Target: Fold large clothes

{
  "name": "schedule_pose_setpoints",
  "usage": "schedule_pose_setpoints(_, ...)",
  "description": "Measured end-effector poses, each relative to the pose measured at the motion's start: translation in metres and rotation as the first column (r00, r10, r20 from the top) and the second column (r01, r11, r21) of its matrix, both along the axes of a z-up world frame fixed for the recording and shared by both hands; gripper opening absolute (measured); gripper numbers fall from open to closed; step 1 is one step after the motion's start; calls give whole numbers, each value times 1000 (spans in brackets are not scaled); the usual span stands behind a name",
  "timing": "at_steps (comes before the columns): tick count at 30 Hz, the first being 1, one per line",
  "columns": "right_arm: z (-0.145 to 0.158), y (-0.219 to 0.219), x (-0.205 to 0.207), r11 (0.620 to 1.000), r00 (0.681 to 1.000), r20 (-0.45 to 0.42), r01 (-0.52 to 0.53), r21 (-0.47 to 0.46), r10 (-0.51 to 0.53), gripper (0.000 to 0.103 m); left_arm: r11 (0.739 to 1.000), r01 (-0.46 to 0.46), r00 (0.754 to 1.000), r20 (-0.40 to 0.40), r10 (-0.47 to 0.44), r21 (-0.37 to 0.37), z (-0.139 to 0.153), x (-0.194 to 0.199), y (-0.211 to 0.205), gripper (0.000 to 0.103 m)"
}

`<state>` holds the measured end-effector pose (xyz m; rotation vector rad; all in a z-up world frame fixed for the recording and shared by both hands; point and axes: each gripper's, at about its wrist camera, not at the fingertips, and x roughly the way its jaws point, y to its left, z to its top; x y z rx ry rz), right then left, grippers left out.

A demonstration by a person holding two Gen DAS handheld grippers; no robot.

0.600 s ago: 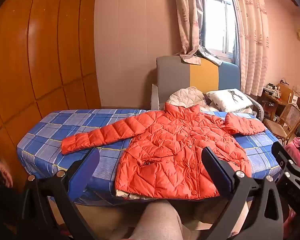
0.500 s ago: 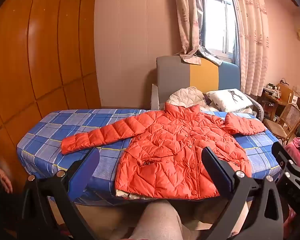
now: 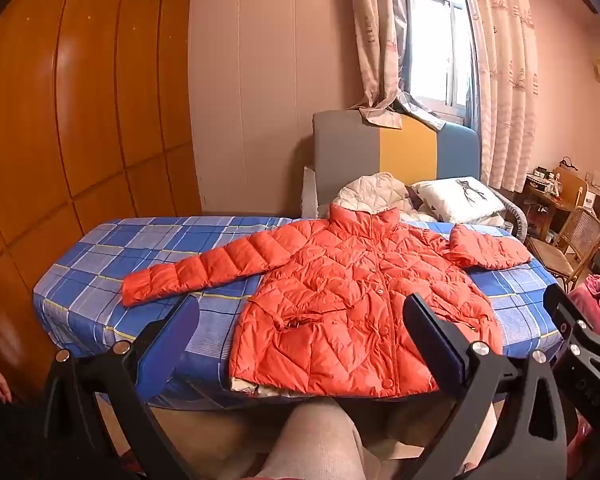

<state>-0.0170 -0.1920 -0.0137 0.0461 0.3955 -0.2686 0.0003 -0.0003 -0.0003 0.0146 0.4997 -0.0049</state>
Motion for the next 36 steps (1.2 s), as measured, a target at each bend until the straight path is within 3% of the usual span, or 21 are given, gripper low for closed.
schedule_pose_setpoints(27, 0, -2, 4, 1000, 1000, -10, -1, -5, 1, 100, 1000, 0, 1000, -2, 0, -3, 0, 0, 1, 101)
schedule_pose_setpoints(36, -1, -2, 4, 1000, 1000, -9, -3, -3, 3, 100, 1000, -1, 1000, -5, 1, -1, -13, -6, -5, 101)
